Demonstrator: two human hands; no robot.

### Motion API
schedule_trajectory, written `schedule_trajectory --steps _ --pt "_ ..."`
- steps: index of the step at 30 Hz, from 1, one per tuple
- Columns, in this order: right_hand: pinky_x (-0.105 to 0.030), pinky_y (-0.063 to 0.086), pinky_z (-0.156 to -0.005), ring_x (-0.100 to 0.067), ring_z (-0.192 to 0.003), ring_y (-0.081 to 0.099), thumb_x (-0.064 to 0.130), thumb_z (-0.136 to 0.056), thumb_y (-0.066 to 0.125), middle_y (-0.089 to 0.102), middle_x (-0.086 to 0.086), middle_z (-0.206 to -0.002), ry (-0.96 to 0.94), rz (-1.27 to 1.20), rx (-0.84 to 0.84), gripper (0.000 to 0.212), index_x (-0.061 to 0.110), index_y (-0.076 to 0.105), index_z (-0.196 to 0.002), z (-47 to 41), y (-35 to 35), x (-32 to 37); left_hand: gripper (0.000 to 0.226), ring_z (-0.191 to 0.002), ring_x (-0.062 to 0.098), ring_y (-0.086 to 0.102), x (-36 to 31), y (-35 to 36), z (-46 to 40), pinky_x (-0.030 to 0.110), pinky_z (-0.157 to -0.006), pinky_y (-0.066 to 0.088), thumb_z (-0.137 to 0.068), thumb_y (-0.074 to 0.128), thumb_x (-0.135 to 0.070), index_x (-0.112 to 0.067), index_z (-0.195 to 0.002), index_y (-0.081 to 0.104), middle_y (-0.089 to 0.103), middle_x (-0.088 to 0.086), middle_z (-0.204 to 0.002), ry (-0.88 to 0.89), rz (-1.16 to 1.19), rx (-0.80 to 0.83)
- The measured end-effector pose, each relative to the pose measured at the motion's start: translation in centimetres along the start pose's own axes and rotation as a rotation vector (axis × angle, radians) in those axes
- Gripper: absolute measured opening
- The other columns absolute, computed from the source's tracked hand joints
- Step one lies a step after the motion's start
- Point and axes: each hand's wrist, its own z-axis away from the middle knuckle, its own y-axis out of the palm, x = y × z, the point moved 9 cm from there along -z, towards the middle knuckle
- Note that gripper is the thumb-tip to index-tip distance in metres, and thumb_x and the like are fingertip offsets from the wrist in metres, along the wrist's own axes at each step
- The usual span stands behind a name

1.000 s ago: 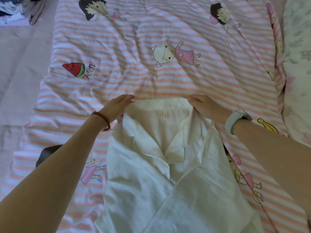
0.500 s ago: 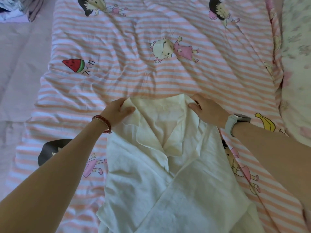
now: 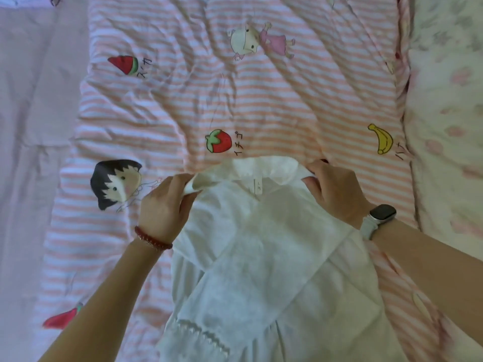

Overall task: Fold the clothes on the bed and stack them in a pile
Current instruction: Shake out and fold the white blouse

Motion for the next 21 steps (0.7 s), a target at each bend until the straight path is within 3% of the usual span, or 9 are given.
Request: schedule_trajectory --steps 3,8,12,14,16,18,20,21 --pt "-0.034 0.046 -0.053 -0.029 -0.048 0.055 0.023 -0.088 0.043 0.059 -0.011 -0.063 -0.046 0.011 -0.006 0.028 0.002 0.058 -0.078 4.5 -0.9 1.9 0.019 -0.078 0.014 0.053 -3.0 -0.7 5.7 0.021 -0.057 0.043 -0.092 0.042 -0.015 -0.009 -0.109 0.05 0.07 0.013 -0.086 0.026 0.077 0.029" --pt "-0.037 0.042 -0.083 -0.023 -0.081 0.047 0.026 -0.1 0.033 0.06 -0.015 -0.078 -0.253 -0.068 0.039 0.022 0.009 0.045 -0.091 12.5 -0.9 4.7 0.015 -0.1 0.029 0.062 -7.5 -0.6 13.8 0.033 -0.071 0.053 -0.087 0.033 -0.002 -0.01 -0.092 0.045 0.066 0.015 -0.113 0.08 0.093 0.163" --pt "-0.043 0.038 -0.094 -0.023 -0.086 0.054 0.024 -0.1 0.033 0.06 -0.009 -0.082 -0.331 0.05 0.2 0.021 0.011 0.046 -0.091 17.9 1.3 5.4 0.028 -0.109 0.036 0.06 -8.3 2.3 18.6 0.039 -0.076 0.054 -0.071 0.057 -0.002 -0.014 -0.094 0.048 0.059 0.015 -0.124 0.014 0.047 0.483" --pt "-0.043 0.039 -0.096 -0.026 -0.085 0.062 0.022 -0.092 0.045 0.062 -0.008 -0.083 -0.316 0.115 0.346 0.013 0.012 0.053 -0.09 19.7 3.0 5.0 0.036 -0.122 0.036 0.05 -7.5 4.3 20.4 0.042 -0.082 0.054 -0.068 0.074 -0.005 -0.015 -0.099 0.059 0.048 0.014 -0.137 -0.069 0.026 0.734" --pt "-0.044 0.044 -0.094 -0.029 -0.088 0.065 0.018 -0.078 0.062 0.064 -0.008 -0.087 -0.277 0.111 0.495 0.011 0.012 0.064 -0.086 20.7 4.2 4.6 0.03 -0.134 0.029 0.037 -6.6 5.2 21.2 0.04 -0.094 0.048 -0.079 0.069 -0.015 -0.017 -0.108 0.063 0.033 0.007 -0.148 -0.175 0.069 0.909" --pt "-0.042 0.047 -0.085 -0.03 -0.086 0.065 0.019 -0.075 0.055 0.065 -0.007 -0.088 -0.192 0.038 0.529 0.018 0.01 0.068 -0.084 20.3 4.2 4.1 0.021 -0.118 0.03 0.054 -6.0 4.2 19.0 0.045 -0.082 0.053 -0.081 0.058 -0.016 -0.012 -0.099 0.068 0.055 0.01 -0.131 -0.206 0.142 0.77" --pt "-0.042 0.047 -0.076 -0.031 -0.082 0.063 0.016 -0.078 0.042 0.064 -0.01 -0.087 -0.051 -0.028 0.407 0.028 0.005 0.066 -0.087 18.0 3.2 3.0 0.031 -0.097 0.035 0.063 -4.7 2.7 15.3 0.047 -0.073 0.054 -0.081 0.046 -0.02 -0.005 -0.091 0.07 0.067 0.014 -0.107 -0.216 0.119 0.518" --pt "-0.043 0.047 -0.075 -0.033 -0.084 0.062 0.013 -0.081 0.039 0.063 -0.013 -0.089 0.039 -0.034 0.329 0.029 0.002 0.065 -0.091 16.4 2.7 2.0 0.035 -0.097 0.037 0.062 -3.5 2.3 13.6 0.049 -0.076 0.052 -0.083 0.043 -0.021 -0.002 -0.096 0.069 0.066 0.016 -0.106 -0.255 0.089 0.42"
